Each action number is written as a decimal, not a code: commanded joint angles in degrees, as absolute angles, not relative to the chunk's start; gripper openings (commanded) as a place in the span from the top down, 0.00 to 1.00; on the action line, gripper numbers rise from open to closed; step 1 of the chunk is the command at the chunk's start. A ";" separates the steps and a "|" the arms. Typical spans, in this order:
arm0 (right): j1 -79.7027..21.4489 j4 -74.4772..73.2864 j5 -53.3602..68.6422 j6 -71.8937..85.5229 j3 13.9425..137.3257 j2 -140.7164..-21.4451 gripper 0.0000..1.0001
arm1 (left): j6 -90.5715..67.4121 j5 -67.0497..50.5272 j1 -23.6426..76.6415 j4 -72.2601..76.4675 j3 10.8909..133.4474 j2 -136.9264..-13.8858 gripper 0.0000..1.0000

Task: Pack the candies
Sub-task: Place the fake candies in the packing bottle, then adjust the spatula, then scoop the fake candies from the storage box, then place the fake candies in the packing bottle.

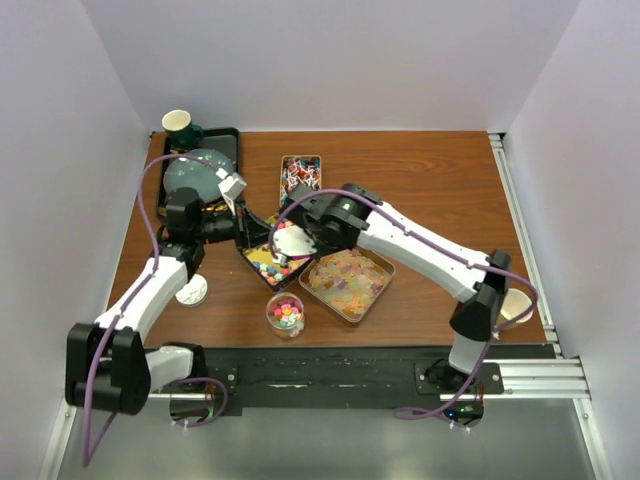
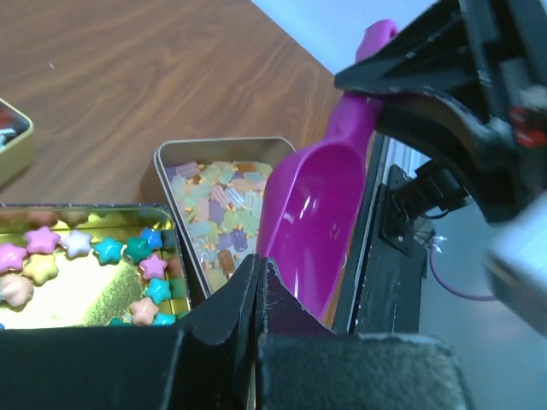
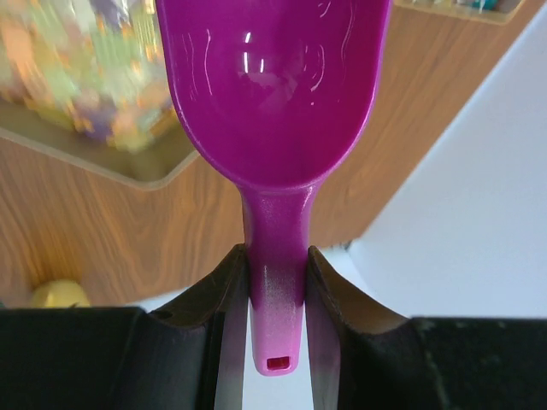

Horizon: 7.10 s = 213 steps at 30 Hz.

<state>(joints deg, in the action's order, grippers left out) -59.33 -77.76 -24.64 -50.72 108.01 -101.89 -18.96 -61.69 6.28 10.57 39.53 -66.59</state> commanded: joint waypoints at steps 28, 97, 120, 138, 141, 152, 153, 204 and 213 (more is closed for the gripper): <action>-48.25 -90.96 -22.41 -66.88 93.34 -90.52 1.00 | -6.33 -45.63 8.26 -2.81 41.31 -79.28 1.00; -55.11 -56.43 -3.61 -33.05 87.10 -109.61 1.00 | -11.87 -53.70 13.36 0.18 50.44 -99.84 1.00; -49.40 -49.92 -2.90 -40.86 72.95 -95.90 1.00 | -7.91 -62.30 12.57 -11.25 64.15 -97.64 0.62; -54.03 -67.93 -10.44 -50.62 85.42 -89.20 1.00 | 3.24 -46.33 4.66 -23.02 64.52 -87.20 0.52; -57.99 -71.71 -14.22 -50.54 89.29 -91.14 1.00 | 4.57 -44.91 3.87 -24.69 63.03 -84.99 0.53; -67.31 -84.19 -28.12 -53.43 100.46 -99.40 1.00 | 3.69 -40.43 0.53 -17.67 53.27 -72.87 0.53; -67.85 -84.81 -29.00 -53.79 101.16 -100.01 1.00 | 3.69 -40.17 0.35 -17.23 52.48 -72.17 0.53; -62.06 -89.04 -26.38 -39.21 103.19 -101.34 1.00 | -1.82 -66.34 -0.79 -12.92 46.59 -68.64 0.39; -60.91 -81.56 -23.38 -37.44 102.12 -100.10 1.00 | -13.87 -69.87 2.54 -4.58 44.47 -73.90 0.36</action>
